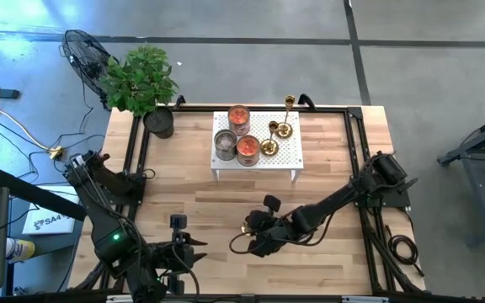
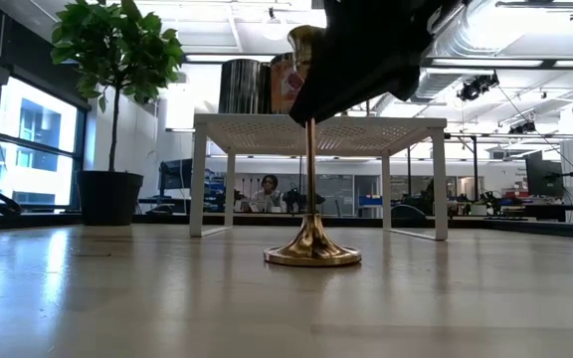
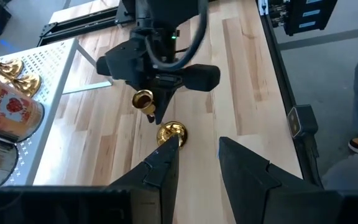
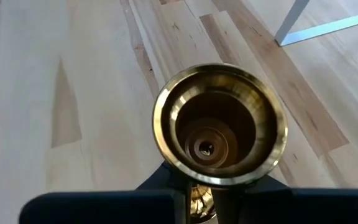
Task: Pick & Place candle stick holders
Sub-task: Put the gold candle holder on the shelf
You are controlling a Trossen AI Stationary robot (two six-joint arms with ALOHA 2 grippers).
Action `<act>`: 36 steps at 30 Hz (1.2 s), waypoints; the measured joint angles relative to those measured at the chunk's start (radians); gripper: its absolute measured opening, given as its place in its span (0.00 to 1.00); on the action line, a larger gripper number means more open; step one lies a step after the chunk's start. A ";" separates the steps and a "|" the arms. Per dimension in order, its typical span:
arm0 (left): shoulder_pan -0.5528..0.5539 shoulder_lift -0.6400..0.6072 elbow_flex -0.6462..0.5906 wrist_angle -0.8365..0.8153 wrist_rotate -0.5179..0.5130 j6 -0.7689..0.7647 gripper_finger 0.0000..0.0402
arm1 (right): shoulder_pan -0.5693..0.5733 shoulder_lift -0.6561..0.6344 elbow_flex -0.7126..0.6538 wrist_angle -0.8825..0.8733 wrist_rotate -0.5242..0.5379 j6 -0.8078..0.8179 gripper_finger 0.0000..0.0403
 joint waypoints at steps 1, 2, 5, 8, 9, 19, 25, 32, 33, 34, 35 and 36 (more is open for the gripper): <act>0.000 0.000 0.000 0.000 0.000 0.000 0.28 | 0.002 0.000 0.000 0.000 0.001 0.006 0.06; 0.000 0.000 0.000 0.000 0.000 0.000 0.28 | 0.004 0.000 0.000 0.000 0.000 0.011 0.06; 0.000 0.000 0.000 0.000 0.000 0.001 0.28 | 0.011 0.000 0.000 -0.001 0.001 0.010 0.06; 0.000 0.000 0.000 0.000 0.000 0.003 0.28 | 0.014 -0.009 0.000 -0.012 -0.001 0.016 0.06; 0.000 0.000 0.000 0.000 0.001 0.003 0.28 | 0.016 -0.017 -0.001 -0.019 -0.001 0.016 0.06; 0.000 0.000 0.000 0.000 0.002 0.002 0.28 | 0.101 -0.256 0.000 -0.188 0.162 0.034 0.06; 0.000 0.000 0.000 0.007 0.084 0.002 0.28 | 0.167 -0.440 0.000 -0.321 0.329 0.043 0.06; 0.000 0.000 0.001 0.084 0.214 -0.006 0.28 | 0.159 -0.614 0.001 -0.410 0.462 -0.015 0.06; 0.000 0.000 0.001 0.095 0.230 -0.011 0.28 | 0.148 -0.633 0.001 -0.412 0.472 -0.033 0.06; 0.000 0.000 0.001 0.111 0.241 -0.020 0.28 | 0.136 -0.651 0.001 -0.415 0.479 -0.054 0.06; 0.000 0.000 0.001 0.125 0.253 -0.031 0.28 | 0.119 -0.668 0.001 -0.418 0.483 -0.075 0.06; 0.000 0.000 0.001 0.136 0.260 -0.043 0.28 | 0.101 -0.682 0.001 -0.418 0.489 -0.097 0.06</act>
